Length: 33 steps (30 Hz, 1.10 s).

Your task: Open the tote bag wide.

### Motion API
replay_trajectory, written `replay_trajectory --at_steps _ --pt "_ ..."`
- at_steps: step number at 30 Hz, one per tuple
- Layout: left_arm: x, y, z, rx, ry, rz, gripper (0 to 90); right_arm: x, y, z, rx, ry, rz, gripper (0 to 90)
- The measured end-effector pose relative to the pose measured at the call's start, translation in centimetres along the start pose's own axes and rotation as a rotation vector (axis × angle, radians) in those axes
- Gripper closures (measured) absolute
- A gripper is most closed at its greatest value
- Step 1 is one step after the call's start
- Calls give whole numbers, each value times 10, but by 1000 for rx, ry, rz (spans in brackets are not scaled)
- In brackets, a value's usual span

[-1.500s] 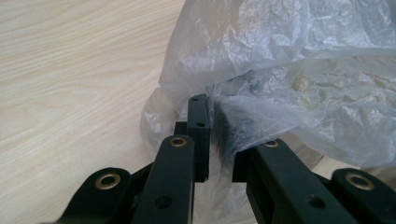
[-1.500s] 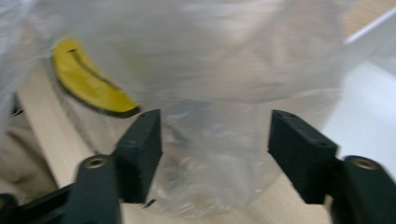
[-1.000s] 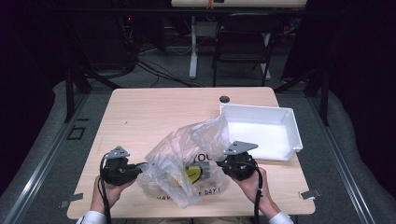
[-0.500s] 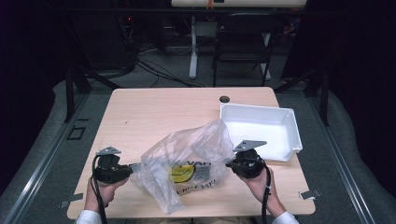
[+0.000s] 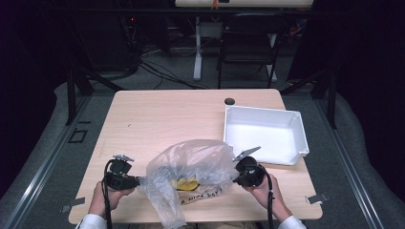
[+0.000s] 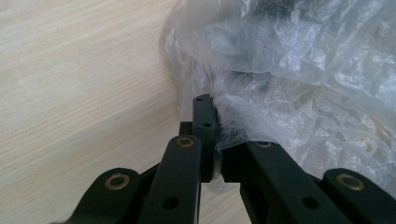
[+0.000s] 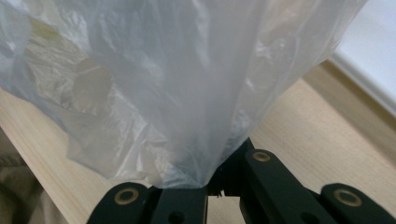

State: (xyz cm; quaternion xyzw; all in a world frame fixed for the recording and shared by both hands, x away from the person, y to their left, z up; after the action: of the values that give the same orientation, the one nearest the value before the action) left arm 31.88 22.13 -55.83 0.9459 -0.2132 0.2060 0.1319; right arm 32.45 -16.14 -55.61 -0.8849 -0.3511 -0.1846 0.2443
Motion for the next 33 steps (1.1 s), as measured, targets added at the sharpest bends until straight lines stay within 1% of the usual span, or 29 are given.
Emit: replay_trajectory --at_steps 2,3,4,5,6,7,9,10,11,12,13,14,15,16,17,18,19,21,22,25,27,29,30,31,33 --pt "2 0 2 15 -4 10 872 0 0 5 -11 -30 -11 900" --pt "3 0 4 22 -8 16 870 1 0 7 -13 -30 -10 900" --pt "4 -1 5 30 -15 22 868 2 0 9 -11 -48 -13 900" --pt "5 -1 8 36 -19 20 861 3 1 12 -22 -56 -15 900" --pt "5 -1 10 38 -28 24 856 4 2 14 -31 -62 -18 900" --pt "6 -1 11 40 -34 29 852 5 1 17 -30 -70 -16 900" --pt "6 0 13 45 -39 35 840 6 1 21 -43 -96 -29 900" --pt "6 0 12 45 -40 39 825 6 0 22 -46 -98 -31 900" --pt "6 -1 10 49 -42 45 794 6 0 22 -47 -111 -33 900" --pt "6 -2 8 44 -43 47 739 5 1 21 -44 -110 -33 900" --pt "6 -3 3 33 -31 42 674 5 1 19 -42 -94 -27 897" --pt "6 -3 -1 35 -27 41 577 5 2 15 -24 -69 -14 892" --pt "6 -3 -6 38 -15 46 527 5 2 12 -14 -57 -15 890" --pt "6 -4 -12 36 2 46 490 5 3 8 -19 -40 -15 888" --pt "5 -4 -17 36 13 38 437 6 3 4 -13 -13 -12 886" --pt "4 -5 -23 36 27 37 399 6 3 1 4 0 -13 886" --pt "3 -6 -28 34 40 40 381 6 3 -3 -5 7 -16 885" --pt "2 -7 -36 30 65 22 345 6 3 -7 -4 32 -20 883" --pt "1 -9 -40 26 75 22 325 6 2 -8 4 48 -23 882" --pt "-2 -15 -48 20 87 8 300 7 1 -11 3 65 -33 878" --pt "-3 -19 -55 14 108 -6 285 8 0 -12 4 72 -44 875" --pt "-2 -20 -63 -32 158 -32 269 9 -1 -12 6 72 -48 874" --pt "-1 -19 -67 -51 186 -37 264 9 -2 -11 6 83 -51 873" --pt "2 -14 -70 -73 216 -28 251 10 -2 -11 6 76 -58 871" --pt "6 -3 -72 -97 242 -13 241 11 -4 -10 7 78 -66 868"
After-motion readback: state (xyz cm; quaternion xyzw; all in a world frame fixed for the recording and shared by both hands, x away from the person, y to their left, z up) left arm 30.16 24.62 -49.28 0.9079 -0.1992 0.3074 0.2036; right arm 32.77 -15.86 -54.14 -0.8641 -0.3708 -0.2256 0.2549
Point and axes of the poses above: each handheld gripper's, and its own axes: z roughly forward along the jaws, x roughly out of its top, y roughly to its right, the point moved 3 cm from there along z, roughly forward along the jaws, and after that the axes turned 11 degrees about x, right-handed, at the moved point
